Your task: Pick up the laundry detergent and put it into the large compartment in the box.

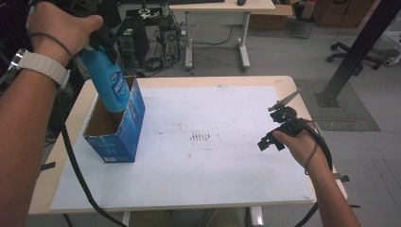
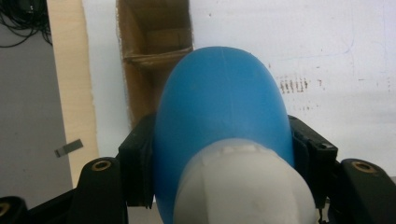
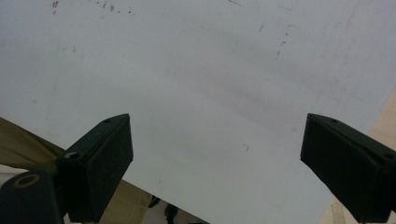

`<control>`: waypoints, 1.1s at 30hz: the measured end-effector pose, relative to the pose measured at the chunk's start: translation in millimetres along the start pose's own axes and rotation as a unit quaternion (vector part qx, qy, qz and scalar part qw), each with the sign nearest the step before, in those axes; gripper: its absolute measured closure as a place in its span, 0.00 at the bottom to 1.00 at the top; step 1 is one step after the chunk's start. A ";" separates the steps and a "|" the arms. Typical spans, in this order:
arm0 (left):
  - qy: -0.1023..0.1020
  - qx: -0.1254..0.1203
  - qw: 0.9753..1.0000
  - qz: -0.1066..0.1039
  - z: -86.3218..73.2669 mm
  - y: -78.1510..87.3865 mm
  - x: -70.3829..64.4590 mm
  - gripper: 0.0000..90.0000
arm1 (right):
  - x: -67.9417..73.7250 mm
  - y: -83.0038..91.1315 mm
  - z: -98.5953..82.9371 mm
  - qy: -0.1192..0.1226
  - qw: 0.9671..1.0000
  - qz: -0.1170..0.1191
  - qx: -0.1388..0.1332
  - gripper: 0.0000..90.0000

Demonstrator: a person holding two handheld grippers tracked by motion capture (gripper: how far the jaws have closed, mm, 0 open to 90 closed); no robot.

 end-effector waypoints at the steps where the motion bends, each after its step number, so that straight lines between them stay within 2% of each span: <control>1: 0.002 0.000 1.000 0.001 -0.3 0.2 1.7 0.42 | 0.2 0.0 0.0 0.000 1.000 0.000 0.000 0.10; 6: 0.008 -0.002 1.000 0.010 -0.9 0.1 10.5 0.42 | 1.5 -0.4 0.9 0.001 1.000 0.001 0.000 0.10; 19: 0.027 -0.005 1.000 0.015 -1.6 -6.9 28.4 0.42 | 2.5 -2.7 2.0 0.001 1.000 0.001 0.002 0.10; 25: 0.034 -0.003 0.999 0.018 -3.0 -18.8 39.5 0.42 | 1.2 -3.9 1.8 -0.001 1.000 0.002 0.001 0.10; 33: 0.036 0.001 0.999 0.019 -4.0 -29.2 45.3 0.42 | 1.9 -5.3 2.4 0.000 1.000 0.001 0.004 0.10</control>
Point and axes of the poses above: each handheld gripper's, and its own axes: y roughly backward along the jaws, z roughly out of its top, x roughly to its left, the point moved 10 cm from there along -y, roughly forward along the jaws, and after that the axes turned 4 degrees about -z, right-handed, at the moved point
